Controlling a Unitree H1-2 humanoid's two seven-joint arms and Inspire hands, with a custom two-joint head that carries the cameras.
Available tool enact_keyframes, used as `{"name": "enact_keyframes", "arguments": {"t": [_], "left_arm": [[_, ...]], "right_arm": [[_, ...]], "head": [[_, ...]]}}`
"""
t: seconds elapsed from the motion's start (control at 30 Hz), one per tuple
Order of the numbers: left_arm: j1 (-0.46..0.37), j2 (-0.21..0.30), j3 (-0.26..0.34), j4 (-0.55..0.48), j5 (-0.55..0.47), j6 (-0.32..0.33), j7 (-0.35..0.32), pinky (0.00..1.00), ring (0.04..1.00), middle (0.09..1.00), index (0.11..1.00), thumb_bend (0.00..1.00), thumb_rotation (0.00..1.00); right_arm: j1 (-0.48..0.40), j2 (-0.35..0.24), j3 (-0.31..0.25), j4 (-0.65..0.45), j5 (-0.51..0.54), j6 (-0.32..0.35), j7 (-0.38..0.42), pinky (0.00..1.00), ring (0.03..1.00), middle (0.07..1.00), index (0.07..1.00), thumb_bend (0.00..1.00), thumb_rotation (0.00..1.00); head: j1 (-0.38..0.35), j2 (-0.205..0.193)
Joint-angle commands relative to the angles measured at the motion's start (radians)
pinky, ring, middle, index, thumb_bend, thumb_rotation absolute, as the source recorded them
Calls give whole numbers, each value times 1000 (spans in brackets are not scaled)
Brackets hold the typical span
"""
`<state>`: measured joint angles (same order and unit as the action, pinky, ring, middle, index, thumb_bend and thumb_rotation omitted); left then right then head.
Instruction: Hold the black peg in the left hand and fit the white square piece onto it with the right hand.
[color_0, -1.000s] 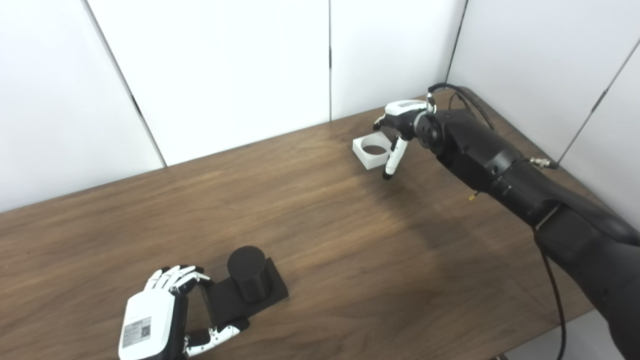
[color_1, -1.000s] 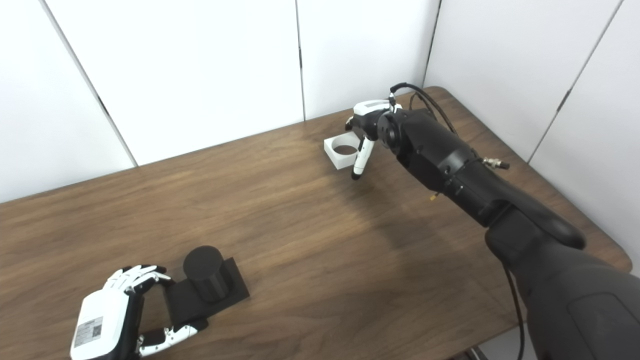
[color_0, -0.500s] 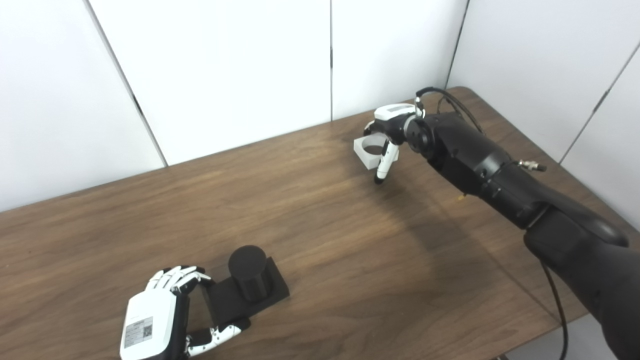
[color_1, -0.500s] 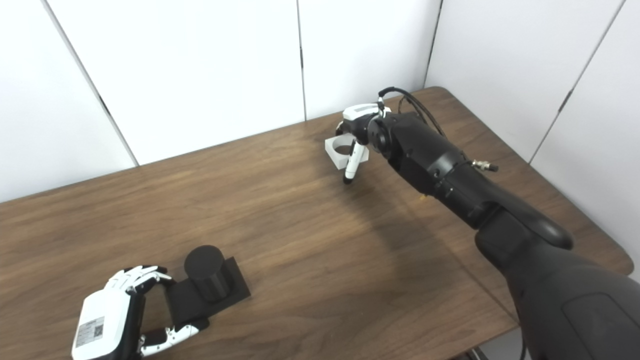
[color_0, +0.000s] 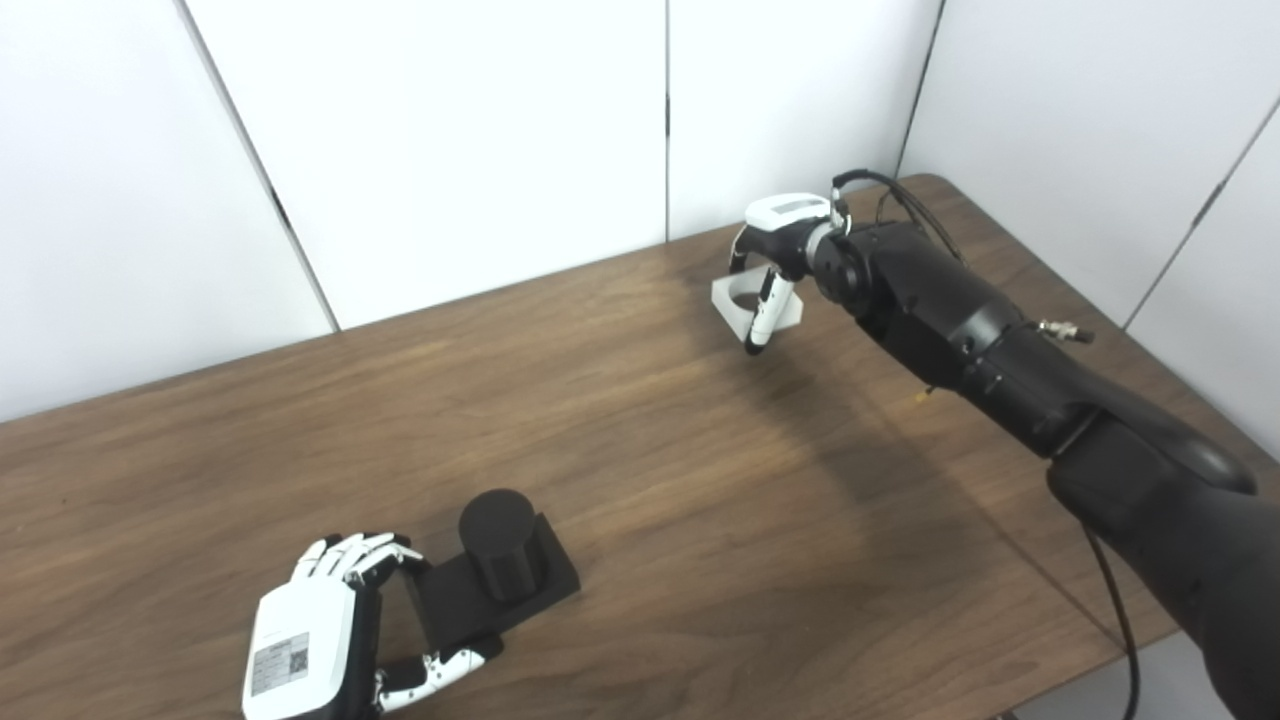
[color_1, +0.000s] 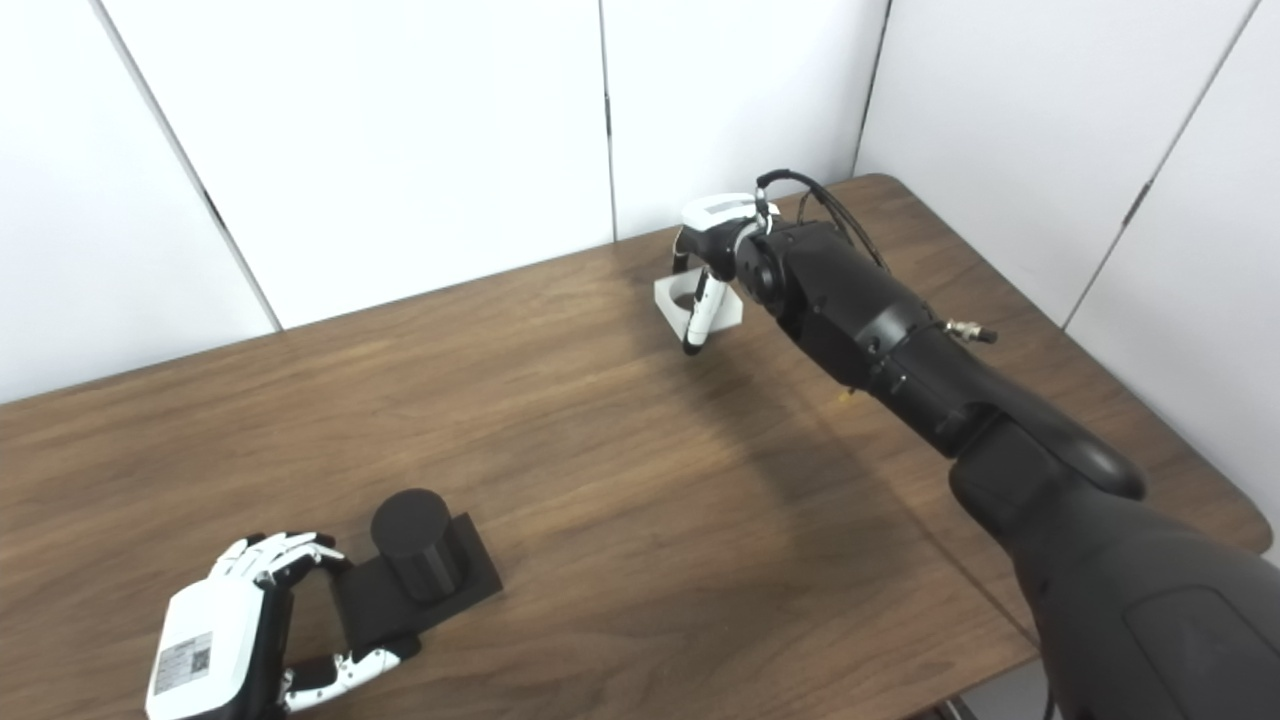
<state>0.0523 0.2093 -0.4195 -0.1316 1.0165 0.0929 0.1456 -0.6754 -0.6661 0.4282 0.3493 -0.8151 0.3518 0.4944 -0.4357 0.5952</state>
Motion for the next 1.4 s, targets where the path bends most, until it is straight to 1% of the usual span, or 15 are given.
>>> {"name": "enact_keyframes", "arguments": {"t": [0.0,0.17,0.3,0.47,0.63,0.77,1.0,1.17,1.37], "left_arm": [[23,21,-19,15,48,18,-52,873,799,740,485,522,47],[25,24,-25,3,47,23,-59,871,795,735,485,522,47],[24,25,-27,-2,46,29,-64,875,798,740,485,522,47],[25,24,-25,-8,42,32,-67,872,799,738,485,522,47],[23,25,-26,-10,50,38,-77,866,799,739,485,521,47],[25,24,-26,-18,52,42,-86,865,799,741,486,521,47],[25,23,-25,-23,50,41,-86,858,794,736,485,521,47],[25,23,-25,-24,49,41,-88,857,794,734,485,521,46],[25,24,-23,-25,46,39,-85,855,790,733,485,521,46]], "right_arm": [[-44,-21,-20,-19,-15,-14,-31,1000,960,902,664,918,265],[-39,-31,-21,-27,-17,-23,-29,1000,957,897,644,909,244],[-36,-34,-26,-33,-15,-15,-21,1000,963,902,644,911,246],[-35,-43,-21,-36,-22,-24,-11,1000,958,904,649,927,292],[-34,-43,-23,-29,-17,-23,-8,1000,961,908,652,957,298],[-34,-45,-17,-34,-26,-6,12,1000,963,915,673,986,306],[-37,-44,-19,-40,-32,8,42,1000,965,925,725,1000,230],[-36,-42,-25,-44,-36,10,47,1000,964,924,731,1000,224],[-43,-41,-19,-39,-49,17,62,1000,971,931,772,1000,236]], "head": [[0,1],[1,7],[0,8],[-1,10],[-1,10],[1,14],[1,17],[1,17],[-2,22]]}}
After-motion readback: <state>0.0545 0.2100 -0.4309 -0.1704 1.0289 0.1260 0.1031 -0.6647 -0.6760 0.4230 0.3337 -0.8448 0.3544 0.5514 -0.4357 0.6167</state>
